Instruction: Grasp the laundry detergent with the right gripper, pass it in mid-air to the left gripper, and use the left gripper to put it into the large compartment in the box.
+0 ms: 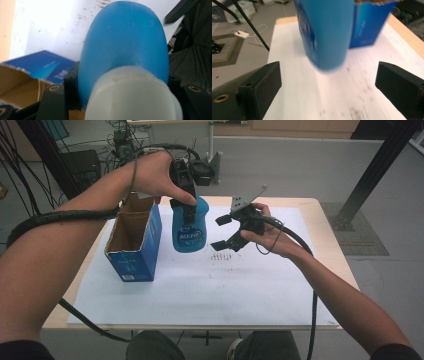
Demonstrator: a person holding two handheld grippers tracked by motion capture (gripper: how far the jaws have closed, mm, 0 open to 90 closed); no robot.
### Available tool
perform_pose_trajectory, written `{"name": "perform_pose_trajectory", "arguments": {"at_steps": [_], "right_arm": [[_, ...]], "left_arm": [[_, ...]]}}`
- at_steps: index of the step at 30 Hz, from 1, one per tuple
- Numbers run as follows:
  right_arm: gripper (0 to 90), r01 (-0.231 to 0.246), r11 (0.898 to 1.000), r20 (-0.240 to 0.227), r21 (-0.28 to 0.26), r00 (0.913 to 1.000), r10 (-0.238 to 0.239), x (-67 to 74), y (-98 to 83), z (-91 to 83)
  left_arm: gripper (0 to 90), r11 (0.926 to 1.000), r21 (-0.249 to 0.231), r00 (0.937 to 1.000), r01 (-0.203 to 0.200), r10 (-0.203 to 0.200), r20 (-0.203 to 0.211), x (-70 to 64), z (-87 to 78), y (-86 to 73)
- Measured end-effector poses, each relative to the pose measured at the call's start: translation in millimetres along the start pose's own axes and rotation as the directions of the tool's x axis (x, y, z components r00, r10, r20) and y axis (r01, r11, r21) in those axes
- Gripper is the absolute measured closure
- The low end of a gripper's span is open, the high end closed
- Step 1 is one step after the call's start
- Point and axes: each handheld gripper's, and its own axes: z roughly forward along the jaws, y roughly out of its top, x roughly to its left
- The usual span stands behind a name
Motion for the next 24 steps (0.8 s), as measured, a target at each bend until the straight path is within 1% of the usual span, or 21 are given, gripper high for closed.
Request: {"name": "perform_pose_trajectory", "arguments": {"at_steps": [2, 3, 4, 5, 6, 7, 8, 10, 11, 12, 13, 14, 15, 16, 17, 18, 19, 21, 22, 23, 24], "right_arm": [[5.9, -0.012, 1.0, 0.029, 0.027, 0.9995, 0.012, -0.5, -3.6, -9.8], [5.9, -0.02, 0.999, 0.043, 0.044, 0.9989, 0.019, -0.9, -5.9, -15.5], [6.0, -0.031, 0.997, 0.059, 0.07, 0.9979, 0.027, -1.3, -8.9, -22.5], [6.2, -0.034, 0.995, 0.071, 0.093, 0.9971, 0.027, -1.4, -10.8, -26.6], [6.3, -0.045, 0.99, 0.093, 0.133, 0.9952, 0.033, -1.3, -14.2, -32.7], [6.4, -0.052, 0.987, 0.1, 0.153, 0.9943, 0.037, -1.0, -16.4, -36.0], [6.3, -0.061, 0.981, 0.11, 0.182, 0.9931, 0.042, -0.2, -19.6, -41.8], [6.3, -0.075, 0.974, 0.128, 0.214, 0.9906, 0.048, 1.6, -24.2, -50.9], [6.4, -0.08, 0.97, 0.137, 0.228, 0.9893, 0.049, 2.3, -26.4, -55.2], [6.4, -0.09, 0.967, 0.148, 0.239, 0.9874, 0.055, 3.0, -28.6, -59.5], [6.4, -0.097, 0.965, 0.156, 0.245, 0.986, 0.059, 3.3, -30.3, -62.7], [6.4, -0.102, 0.962, 0.163, 0.254, 0.9847, 0.062, 3.6, -32.4, -66.9], [6.4, -0.111, 0.959, 0.171, 0.262, 0.9829, 0.067, 3.9, -35.1, -71.8], [6.4, -0.118, 0.956, 0.18, 0.267, 0.9811, 0.07, 4.2, -37.1, -75.5], [6.4, -0.121, 0.955, 0.184, 0.27, 0.9803, 0.072, 4.4, -38.6, -78.2], [6.4, -0.129, 0.953, 0.191, 0.275, 0.9785, 0.078, 4.4, -40.8, -82.2], [6.4, -0.135, 0.951, 0.196, 0.279, 0.9772, 0.081, 4.3, -42.0, -84.3], [6.5, -0.144, 0.947, 0.207, 0.285, 0.9745, 0.086, 3.8, -45.4, -89.4], [6.4, -0.152, 0.945, 0.213, 0.289, 0.9729, 0.091, 3.7, -46.5, -91.4], [6.4, -0.152, 0.945, 0.214, 0.291, 0.9726, 0.091, 3.2, -47.5, -92.7], [6.5, -0.156, 0.944, 0.217, 0.292, 0.9717, 0.093, 2.8, -48.6, -94.8]], "left_arm": [[37.7, 0.9988, -0.008, 0.9988, 0.048, -0.048, -0.011, 4.5, -7.3, -3.6], [37.7, 0.9969, -0.011, 0.9967, 0.078, -0.079, -0.022, 7.3, -12.6, -5.8], [37.7, 0.9954, -0.013, 0.995, 0.095, -0.096, -0.029, 9.3, -15.9, -7.2], [37.7, 0.9922, -0.013, 0.9915, 0.124, -0.125, -0.038, 13.0, -22.0, -9.6], [37.7, 0.9887, -0.014, 0.988, 0.149, -0.149, -0.04, 15.8, -25.7, -11.2], [37.7, 0.982, -0.018, 0.981, 0.188, -0.188, -0.045, 20.4, -32.1, -14.3], [37.7, 0.9781, -0.021, 0.9768, 0.207, -0.208, -0.051, 23.1, -36.0, -16.3], [37.7, 0.961, -0.032, 0.9592, 0.275, -0.276, -0.06, 31.7, -47.6, -22.6], [37.7, 0.9497, -0.039, 0.9477, 0.311, -0.313, -0.064, 35.1, -52.3, -25.8], [37.7, 0.9399, -0.041, 0.9378, 0.339, -0.341, -0.064, 37.9, -55.9, -28.5], [37.7, 0.9212, -0.047, 0.9193, 0.386, -0.389, -0.061, 41.7, -60.8, -32.3], [37.7, 0.8961, -0.057, 0.8946, 0.44, -0.443, -0.057, 45.4, -66.0, -37.1], [37.7, 0.8814, -0.06, 0.8799, 0.469, -0.472, -0.057, 49.1, -70.8, -41.5], [37.7, 0.8681, -0.064, 0.8669, 0.492, -0.495, -0.055, 51.6, -74.5, -44.8], [37.7, 0.8494, -0.067, 0.8482, 0.523, -0.527, -0.054, 55.4, -80.5, -49.9], [37.7, 0.8359, -0.072, 0.8346, 0.544, -0.548, -0.055, 57.4, -83.7, -53.0], [37.7, 0.8101, -0.079, 0.809, 0.581, -0.585, -0.054, 61.1, -89.5, -58.4], [37.7, 0.7696, -0.088, 0.7679, 0.632, -0.638, -0.059, 67.1, -98.0, -67.4], [37.8, 0.7522, -0.092, 0.7503, 0.653, -0.658, -0.061, 69.3, -100.7, -70.7], [37.7, 0.7217, -0.091, 0.719, 0.686, -0.692, -0.065, 73.1, -105.0, -76.5], [37.7, 0.6932, -0.097, 0.6899, 0.714, -0.721, -0.07, 74.8, -107.6, -80.2]]}}
